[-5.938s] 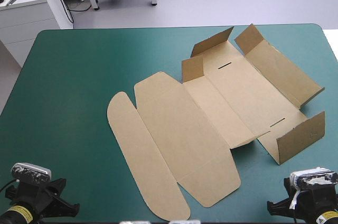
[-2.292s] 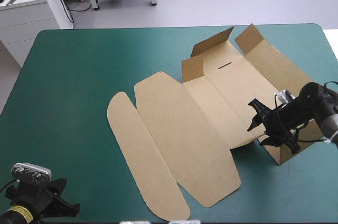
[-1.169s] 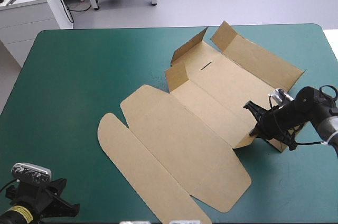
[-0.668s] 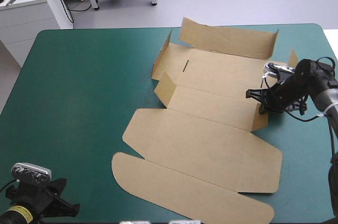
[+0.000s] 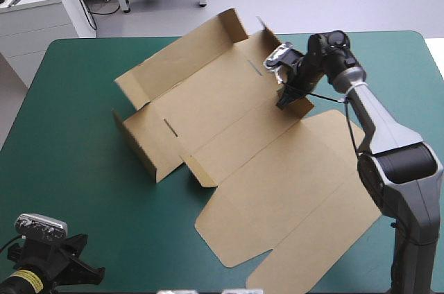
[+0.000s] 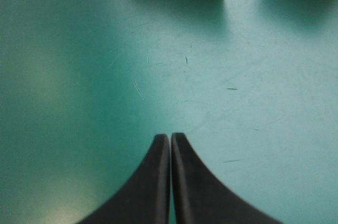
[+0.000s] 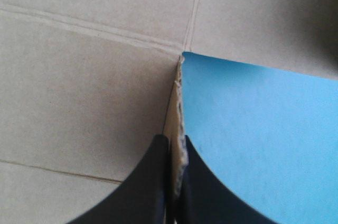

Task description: Fold the box

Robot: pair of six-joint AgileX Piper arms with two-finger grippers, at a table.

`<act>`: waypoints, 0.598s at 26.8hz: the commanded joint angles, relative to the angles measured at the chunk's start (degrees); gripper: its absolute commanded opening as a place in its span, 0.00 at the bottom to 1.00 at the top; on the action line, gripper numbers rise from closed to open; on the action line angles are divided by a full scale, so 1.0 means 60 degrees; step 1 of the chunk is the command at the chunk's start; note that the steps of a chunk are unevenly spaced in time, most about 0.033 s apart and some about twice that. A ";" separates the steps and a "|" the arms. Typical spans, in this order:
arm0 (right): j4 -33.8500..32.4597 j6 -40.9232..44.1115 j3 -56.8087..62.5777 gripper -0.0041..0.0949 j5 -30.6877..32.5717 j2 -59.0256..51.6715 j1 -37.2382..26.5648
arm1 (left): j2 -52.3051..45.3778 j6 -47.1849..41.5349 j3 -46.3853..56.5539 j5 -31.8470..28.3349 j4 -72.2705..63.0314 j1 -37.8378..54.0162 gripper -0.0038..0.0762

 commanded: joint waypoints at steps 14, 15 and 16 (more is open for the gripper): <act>0.0737 -0.4381 -0.1208 0.04 -0.2061 0.0279 0.3159 | 0.0146 -0.0070 -0.0248 -0.0546 0.0005 -0.0023 0.04; 0.0897 -0.4599 -0.1208 0.04 -0.2061 0.0279 0.3236 | 0.0146 -0.0070 -0.0248 -0.0546 0.0005 -0.0023 0.04; 0.0987 -0.4772 -0.1208 0.04 -0.2061 0.0279 0.3305 | 0.0146 -0.0070 -0.0248 -0.0546 0.0005 -0.0023 0.04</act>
